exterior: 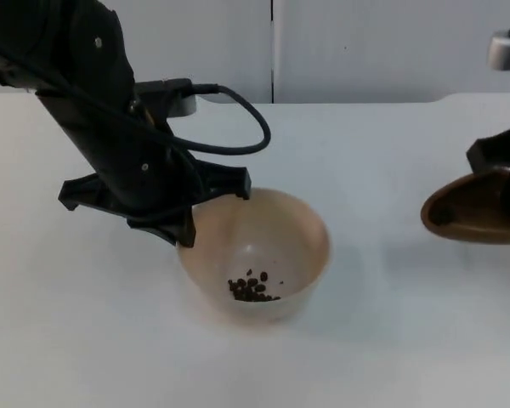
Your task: Pick up the bowl with the left hand and pour the coffee beans from the cup into the bowl with the right hand.
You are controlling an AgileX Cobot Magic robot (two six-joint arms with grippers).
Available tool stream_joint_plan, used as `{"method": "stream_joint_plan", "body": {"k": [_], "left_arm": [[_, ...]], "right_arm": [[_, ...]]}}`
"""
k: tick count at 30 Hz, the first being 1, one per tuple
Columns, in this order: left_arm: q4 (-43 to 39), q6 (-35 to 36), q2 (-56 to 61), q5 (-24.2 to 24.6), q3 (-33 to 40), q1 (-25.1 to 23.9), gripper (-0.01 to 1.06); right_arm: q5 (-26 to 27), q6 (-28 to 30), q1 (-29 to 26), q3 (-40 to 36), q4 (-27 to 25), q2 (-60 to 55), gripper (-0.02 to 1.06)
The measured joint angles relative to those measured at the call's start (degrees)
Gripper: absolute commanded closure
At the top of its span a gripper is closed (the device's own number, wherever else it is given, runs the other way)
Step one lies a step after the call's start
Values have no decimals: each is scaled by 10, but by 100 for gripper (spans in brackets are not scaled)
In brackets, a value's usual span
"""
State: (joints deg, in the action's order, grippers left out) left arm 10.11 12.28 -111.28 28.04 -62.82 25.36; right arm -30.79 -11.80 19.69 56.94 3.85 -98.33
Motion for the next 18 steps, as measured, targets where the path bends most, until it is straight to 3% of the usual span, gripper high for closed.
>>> {"method": "stream_joint_plan", "body": {"k": [18], "left_arm": [[0,0,-11,-11,0,0,105]], "right_arm": [[89,-12,-19,0,2,-122,104]]}}
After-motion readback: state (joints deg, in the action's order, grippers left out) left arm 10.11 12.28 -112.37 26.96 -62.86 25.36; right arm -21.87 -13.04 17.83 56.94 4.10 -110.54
